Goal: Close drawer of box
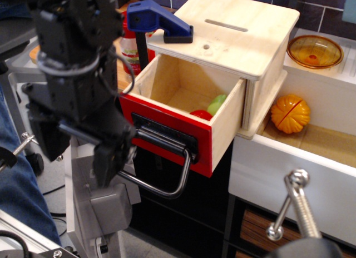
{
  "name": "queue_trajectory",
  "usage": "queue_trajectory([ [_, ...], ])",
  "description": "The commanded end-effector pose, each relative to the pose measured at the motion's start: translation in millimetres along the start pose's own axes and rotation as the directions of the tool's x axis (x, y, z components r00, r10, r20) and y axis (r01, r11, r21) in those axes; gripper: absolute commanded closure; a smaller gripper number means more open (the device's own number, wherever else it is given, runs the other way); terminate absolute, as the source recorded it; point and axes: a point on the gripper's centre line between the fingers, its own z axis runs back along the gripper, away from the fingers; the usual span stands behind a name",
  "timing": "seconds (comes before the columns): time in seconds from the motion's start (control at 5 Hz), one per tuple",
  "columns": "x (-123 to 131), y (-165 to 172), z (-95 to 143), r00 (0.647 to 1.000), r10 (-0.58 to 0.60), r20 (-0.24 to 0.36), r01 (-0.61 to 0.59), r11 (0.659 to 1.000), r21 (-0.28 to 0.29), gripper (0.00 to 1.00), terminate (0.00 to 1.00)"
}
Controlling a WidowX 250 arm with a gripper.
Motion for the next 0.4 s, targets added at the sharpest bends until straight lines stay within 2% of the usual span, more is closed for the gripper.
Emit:
queue_trajectory([
  [0.0,45.7,1.2,9.5,0.989,0.044,0.139,-0.041,0.999,-0.029,0.0,0.0],
  [0.2,54.2,-2.3,-6.6,0.993,0.037,0.111,-0.039,0.999,0.018,0.0,0.0],
])
